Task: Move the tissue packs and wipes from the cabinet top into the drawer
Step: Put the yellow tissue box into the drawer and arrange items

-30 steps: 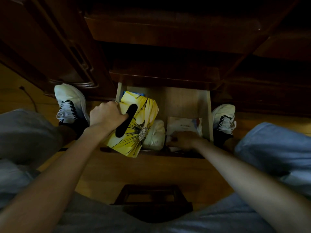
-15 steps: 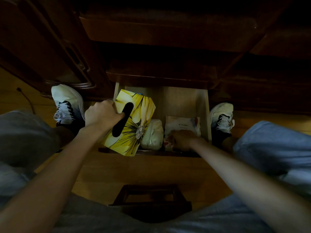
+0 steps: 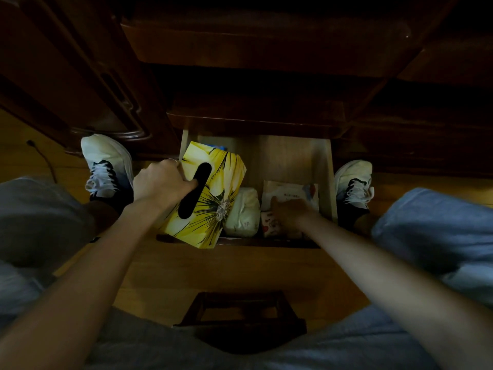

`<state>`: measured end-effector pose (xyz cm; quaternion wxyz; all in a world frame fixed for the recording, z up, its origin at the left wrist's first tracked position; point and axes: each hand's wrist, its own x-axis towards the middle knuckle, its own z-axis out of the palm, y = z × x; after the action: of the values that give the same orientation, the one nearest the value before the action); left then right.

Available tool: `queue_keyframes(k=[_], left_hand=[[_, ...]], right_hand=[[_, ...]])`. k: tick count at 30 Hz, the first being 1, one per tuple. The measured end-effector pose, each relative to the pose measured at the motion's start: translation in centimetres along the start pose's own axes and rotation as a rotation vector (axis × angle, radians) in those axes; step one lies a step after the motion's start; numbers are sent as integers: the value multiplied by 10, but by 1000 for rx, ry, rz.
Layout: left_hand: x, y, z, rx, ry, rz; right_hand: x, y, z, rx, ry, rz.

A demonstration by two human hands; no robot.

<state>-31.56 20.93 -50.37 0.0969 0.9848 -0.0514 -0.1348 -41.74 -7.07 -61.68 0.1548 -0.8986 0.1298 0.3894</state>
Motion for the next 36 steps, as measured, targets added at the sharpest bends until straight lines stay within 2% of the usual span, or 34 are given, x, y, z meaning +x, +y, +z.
queue_keyframes(k=[3, 4, 6, 7, 12, 14, 16, 19, 21, 25, 27, 29, 30, 31, 35, 36], left_hand=[[0, 0, -2, 13, 0, 3], [0, 0, -3, 12, 3, 5], [0, 0, -4, 6, 17, 7], [0, -1, -4, 5, 22, 5], [1, -6, -3, -24, 29, -55], [2, -8, -3, -40, 17, -91], [3, -11, -4, -50, 11, -116], [4, -17, -5, -73, 16, -136], [4, -20, -6, -86, 23, -141], [3, -26, -8, -125, 21, -155], [2, -30, -9, -139, 32, -173], [1, -33, -10, -146, 50, -182], [2, -34, -10, -144, 55, -187], [4, -34, -9, -145, 55, -192], [12, -24, -5, -218, 24, -203], [14, -19, -3, -247, 6, -208]], right_hand=[[14, 9, -46, 40, -114, -43], [20, 16, -58, 10, -64, -71], [32, 31, -71, -222, 94, -61], [38, 39, -71, -329, 111, -43], [59, 52, -48, -537, 51, -40], [63, 47, -55, -563, 70, -12], [65, 40, -67, -574, 164, -16], [67, 29, -80, -288, 379, -31], [69, 18, -84, -43, 451, 9], [76, -19, -83, 675, 331, 111], [80, -34, -76, 896, 191, 108], [76, -44, -71, 890, -65, 51], [75, -46, -70, 872, -138, 14], [76, -45, -70, 868, -143, -13], [73, -32, -78, 721, 126, -32], [67, -28, -82, 718, 149, -50]])
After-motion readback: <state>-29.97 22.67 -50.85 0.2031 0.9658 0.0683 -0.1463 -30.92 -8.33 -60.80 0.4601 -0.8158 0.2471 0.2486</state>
